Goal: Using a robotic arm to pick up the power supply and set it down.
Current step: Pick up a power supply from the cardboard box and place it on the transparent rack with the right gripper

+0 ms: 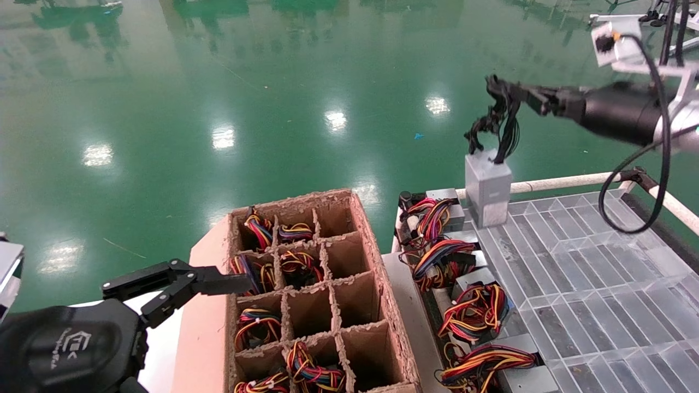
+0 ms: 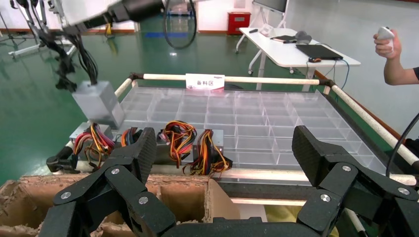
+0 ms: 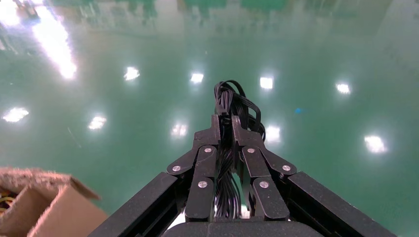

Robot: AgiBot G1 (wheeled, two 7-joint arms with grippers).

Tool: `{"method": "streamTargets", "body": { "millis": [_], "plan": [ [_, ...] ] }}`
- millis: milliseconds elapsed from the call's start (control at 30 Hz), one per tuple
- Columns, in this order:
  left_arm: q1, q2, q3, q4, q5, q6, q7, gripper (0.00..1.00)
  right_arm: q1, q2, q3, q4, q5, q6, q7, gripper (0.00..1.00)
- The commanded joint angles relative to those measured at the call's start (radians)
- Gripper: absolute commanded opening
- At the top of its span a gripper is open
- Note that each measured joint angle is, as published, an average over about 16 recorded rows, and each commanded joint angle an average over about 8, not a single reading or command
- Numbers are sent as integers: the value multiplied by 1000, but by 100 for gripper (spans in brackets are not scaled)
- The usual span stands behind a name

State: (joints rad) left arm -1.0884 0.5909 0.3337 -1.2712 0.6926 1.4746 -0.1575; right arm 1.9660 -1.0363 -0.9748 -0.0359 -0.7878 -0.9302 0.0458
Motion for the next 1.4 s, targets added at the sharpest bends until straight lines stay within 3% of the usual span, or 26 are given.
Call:
{"method": "streamTargets", "body": {
  "millis": [33,467,867,1400],
  "plan": [
    [0,0,0,0,0,0,0,100,-16,2,1,-1,1,3,7,0],
    [0,0,0,0,0,0,0,100,-61,-8,13,13,17,35,43,0],
    [0,0,1,0,0,0,0,100,-139,-44,38,5,52,116,80,0],
    [0,0,1,0,-1,0,0,100,-178,-49,82,33,116,161,79,0]
  ]
}}
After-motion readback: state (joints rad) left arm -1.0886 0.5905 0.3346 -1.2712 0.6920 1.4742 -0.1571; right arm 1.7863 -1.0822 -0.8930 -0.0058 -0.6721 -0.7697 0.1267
